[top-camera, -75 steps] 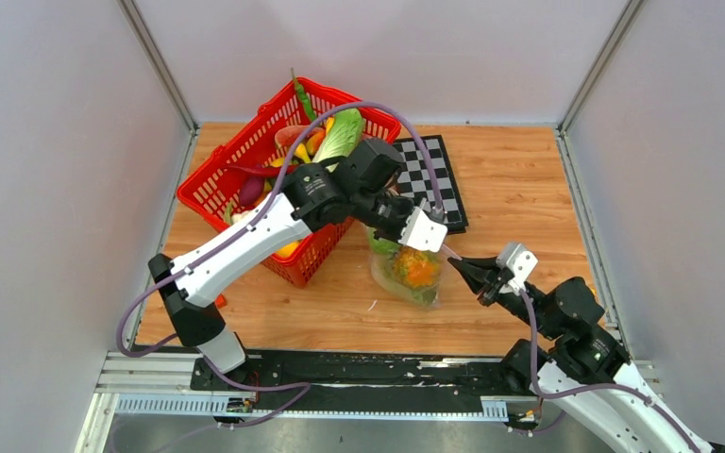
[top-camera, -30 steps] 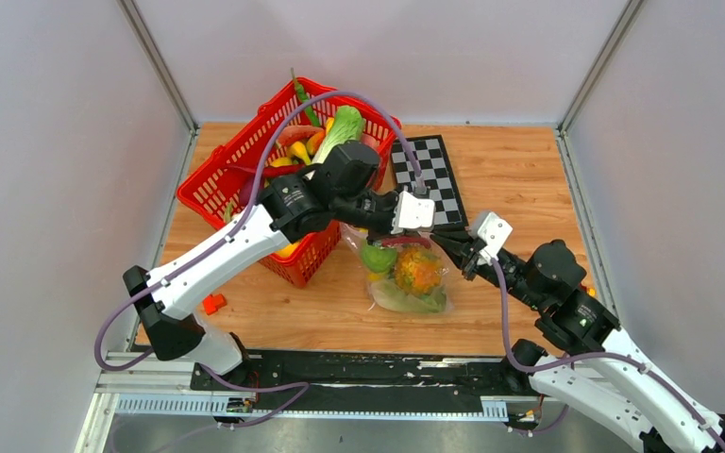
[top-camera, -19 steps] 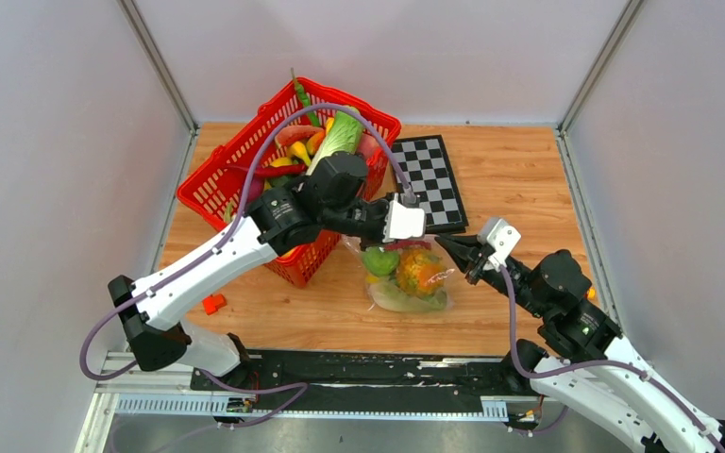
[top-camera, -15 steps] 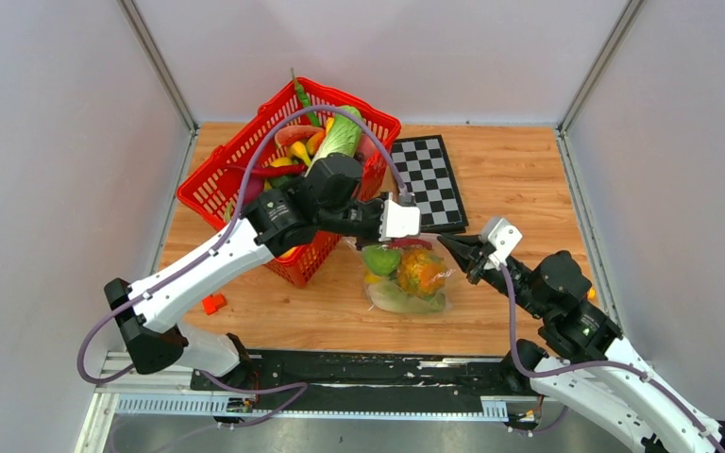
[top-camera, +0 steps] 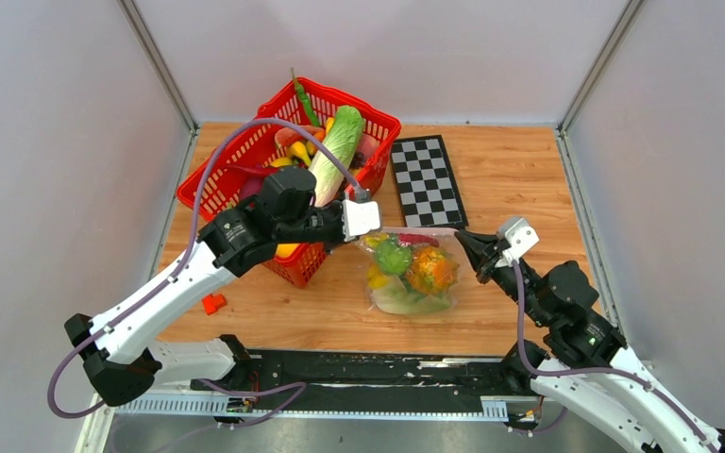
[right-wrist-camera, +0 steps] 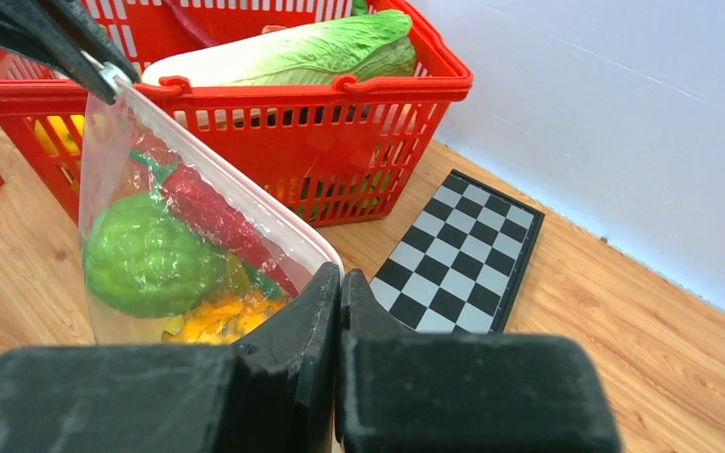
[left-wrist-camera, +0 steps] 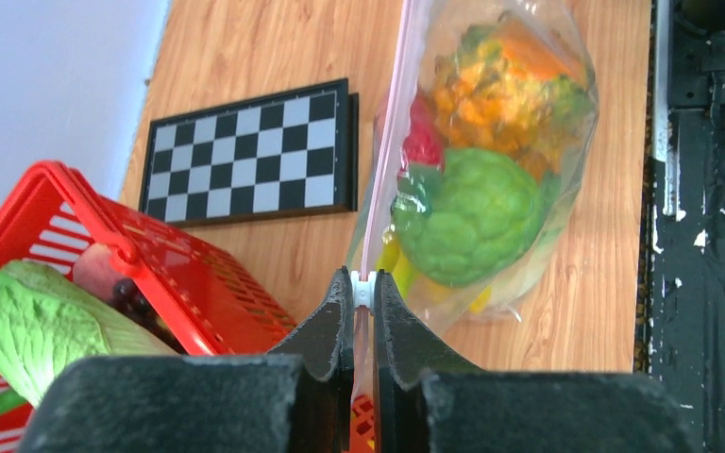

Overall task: Place the food in the zip-top bag and seal the zipper
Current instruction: Zip the zipper food storage bag at the center of the board, then place the zipper food storage bag at the center of the board.

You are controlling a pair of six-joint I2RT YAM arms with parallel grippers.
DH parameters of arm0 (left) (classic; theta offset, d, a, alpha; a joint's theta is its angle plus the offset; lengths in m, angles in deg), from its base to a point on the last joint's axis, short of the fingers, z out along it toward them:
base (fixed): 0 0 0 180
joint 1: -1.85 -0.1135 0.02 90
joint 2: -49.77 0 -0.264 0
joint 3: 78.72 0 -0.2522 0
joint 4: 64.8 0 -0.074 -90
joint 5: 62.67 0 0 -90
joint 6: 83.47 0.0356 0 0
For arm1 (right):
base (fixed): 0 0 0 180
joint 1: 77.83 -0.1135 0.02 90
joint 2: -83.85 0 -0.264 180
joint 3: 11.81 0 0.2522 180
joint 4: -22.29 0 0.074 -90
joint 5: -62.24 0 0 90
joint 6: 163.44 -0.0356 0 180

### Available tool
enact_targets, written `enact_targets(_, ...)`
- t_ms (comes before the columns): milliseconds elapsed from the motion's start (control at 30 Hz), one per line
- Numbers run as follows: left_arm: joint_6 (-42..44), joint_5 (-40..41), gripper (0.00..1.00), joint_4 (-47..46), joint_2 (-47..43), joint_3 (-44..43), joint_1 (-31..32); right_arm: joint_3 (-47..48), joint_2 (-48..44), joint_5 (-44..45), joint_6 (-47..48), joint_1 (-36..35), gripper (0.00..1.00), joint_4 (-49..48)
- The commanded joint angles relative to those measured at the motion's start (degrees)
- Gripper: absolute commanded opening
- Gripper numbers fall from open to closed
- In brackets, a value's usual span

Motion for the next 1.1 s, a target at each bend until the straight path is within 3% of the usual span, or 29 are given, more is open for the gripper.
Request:
enact_targets(0, -2.3, 4.9, 0.0, 0.9, -3.0, 1.7, -0.9, -0.1, -1.7, 7.8, -0.7, 0.3, 0.0, -2.5)
enact_targets(467, -3.0, 11.0, 0.0, 0.9, -5.8, 3.2, -1.1, 0.1, -1.7, 8.5, -1.1, 0.3, 0.0, -3.0)
enact_targets(500, -3.6, 10.4, 0.07, -0.5, -5.8, 3.5, -1.0, 0.3, -1.6, 8.2, -1.0, 0.3, 0.0, -2.9)
enact_targets(600, -7.4, 8.6, 0.55, -8.7, -5.8, 5.8, -1.1, 1.0, -1.0, 9.3, -1.1, 0.3, 0.0, -3.0)
enact_targets(633, -8.9, 8.2, 0.65, -11.3, -5.8, 6.5, -1.0, 1.5, -0.6, 10.3, -1.1, 0.3, 0.0, -2.8)
enact_targets(767, -14.2, 6.6, 0.89, -20.6, -6.0, 8.5, -1.1, 5.1, 1.5, 12.3, 1.2, 0.3, 0.0, -1.1)
enact_targets(867, -15.8, 7.6, 0.98, -24.4, -6.8, 9.2, -1.1, 8.0, 3.7, 16.4, 3.1, 0.3, 0.0, 0.0)
enact_targets(1067, -16.5, 9.4, 1.0, -25.9, -8.7, 10.7, -1.1, 13.8, 7.6, 23.2, 10.1, 0.4, 0.0, -0.9)
